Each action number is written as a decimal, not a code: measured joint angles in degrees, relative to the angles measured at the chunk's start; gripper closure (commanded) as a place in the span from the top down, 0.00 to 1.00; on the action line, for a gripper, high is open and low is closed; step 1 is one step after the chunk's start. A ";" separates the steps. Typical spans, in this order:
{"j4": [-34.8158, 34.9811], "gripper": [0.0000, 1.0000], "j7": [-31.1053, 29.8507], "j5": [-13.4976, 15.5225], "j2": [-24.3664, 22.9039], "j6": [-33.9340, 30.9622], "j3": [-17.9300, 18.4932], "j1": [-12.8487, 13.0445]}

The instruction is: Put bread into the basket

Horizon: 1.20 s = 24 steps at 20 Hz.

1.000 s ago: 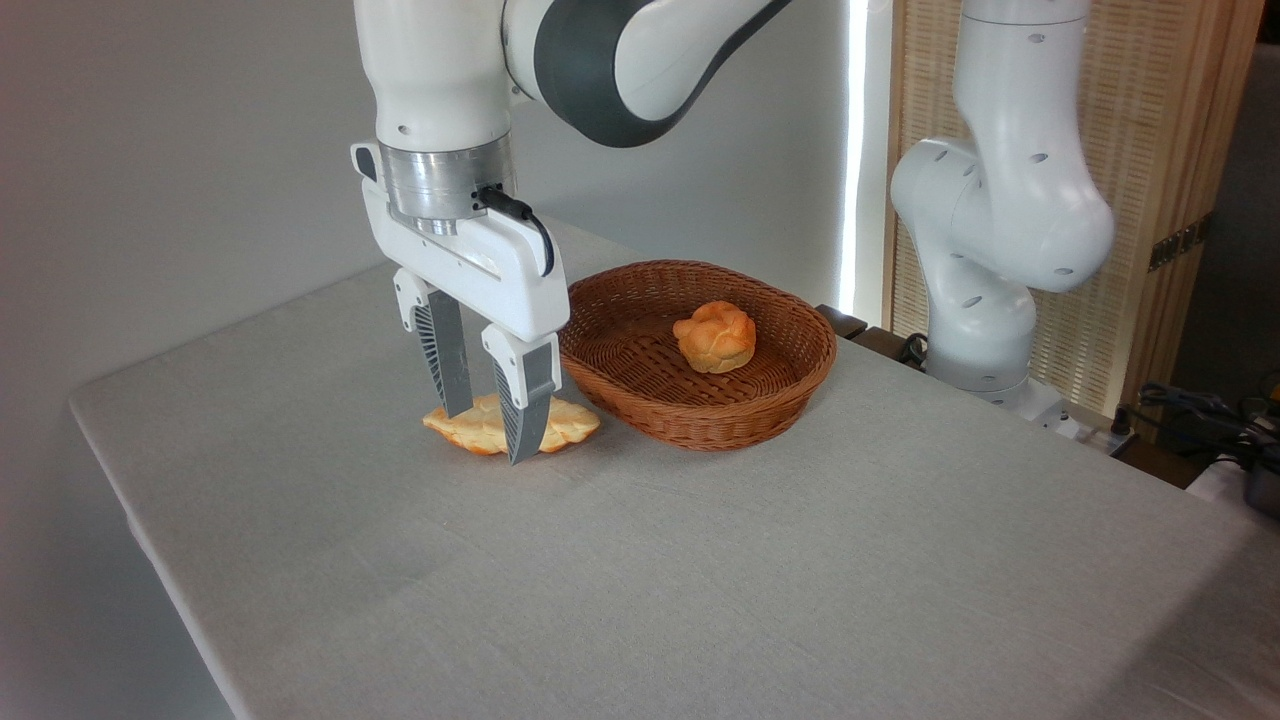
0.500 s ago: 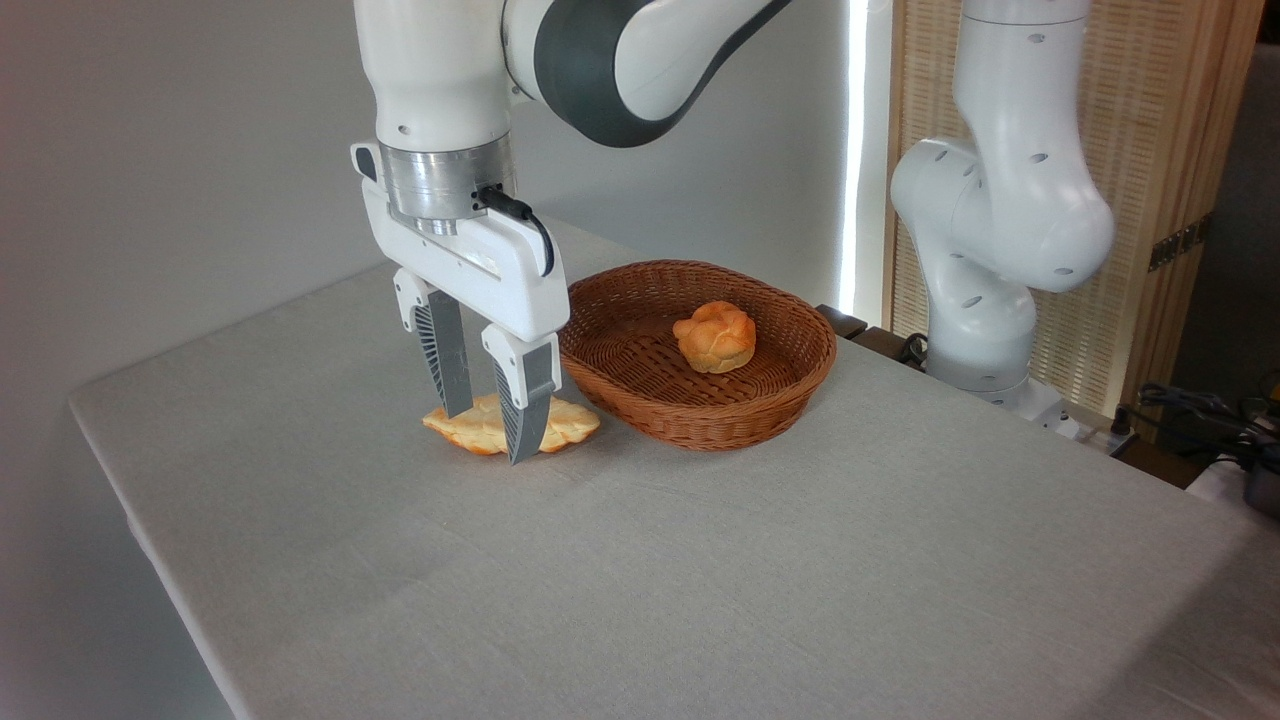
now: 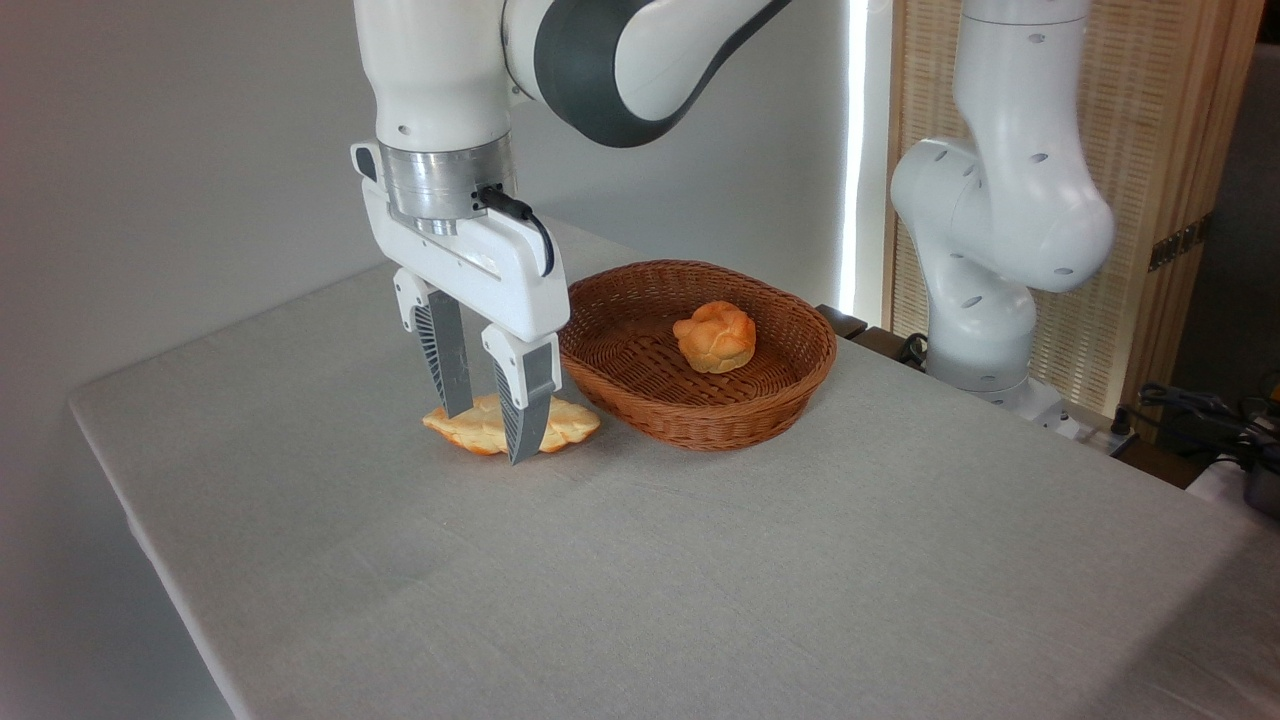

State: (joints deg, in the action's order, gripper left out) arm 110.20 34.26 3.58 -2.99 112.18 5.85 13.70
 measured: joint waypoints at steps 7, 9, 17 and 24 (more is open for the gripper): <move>-0.01 1.00 0.00 0.00 0.00 0.00 0.69 -0.03; -0.01 1.00 0.00 0.00 0.00 0.00 0.69 -0.03; -0.01 1.00 0.00 0.00 0.00 0.00 0.69 -0.03; -0.01 1.00 0.00 0.00 0.00 0.00 0.69 -0.03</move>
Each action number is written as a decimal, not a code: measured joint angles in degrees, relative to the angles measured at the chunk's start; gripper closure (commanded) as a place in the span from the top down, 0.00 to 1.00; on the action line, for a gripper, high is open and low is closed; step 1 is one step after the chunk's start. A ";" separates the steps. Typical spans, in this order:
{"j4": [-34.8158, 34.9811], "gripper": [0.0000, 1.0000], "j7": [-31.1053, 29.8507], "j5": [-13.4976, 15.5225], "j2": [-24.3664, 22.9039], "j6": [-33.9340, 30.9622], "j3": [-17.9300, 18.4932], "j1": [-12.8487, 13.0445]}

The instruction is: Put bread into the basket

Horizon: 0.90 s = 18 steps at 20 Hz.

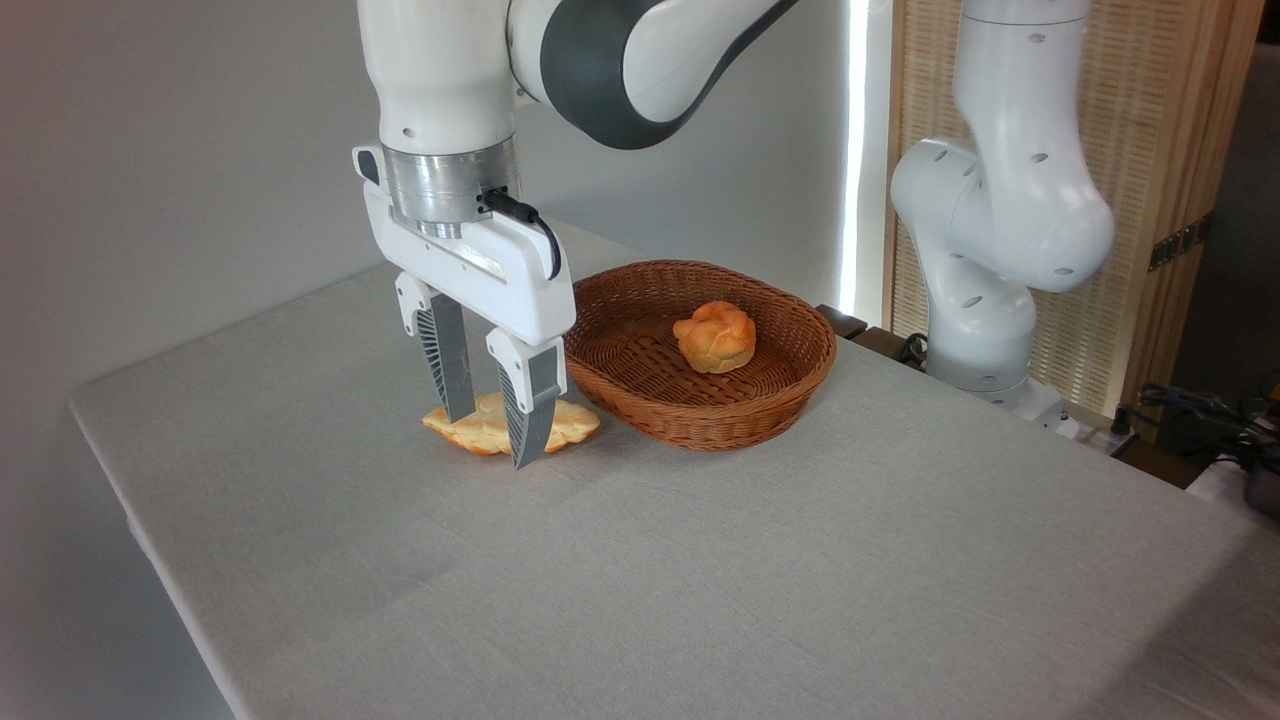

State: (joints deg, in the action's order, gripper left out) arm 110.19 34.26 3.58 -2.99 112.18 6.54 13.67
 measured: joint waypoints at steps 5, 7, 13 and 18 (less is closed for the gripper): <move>0.00 1.00 0.00 0.00 0.00 0.00 0.00 0.00; 0.00 1.00 0.00 0.00 0.00 0.00 0.00 0.00; 0.00 1.00 0.00 0.00 0.17 0.00 -0.20 0.23; 0.01 1.00 0.01 0.00 2.30 0.00 -4.16 1.12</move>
State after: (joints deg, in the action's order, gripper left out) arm 110.20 34.27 3.58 -0.69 112.18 2.37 14.79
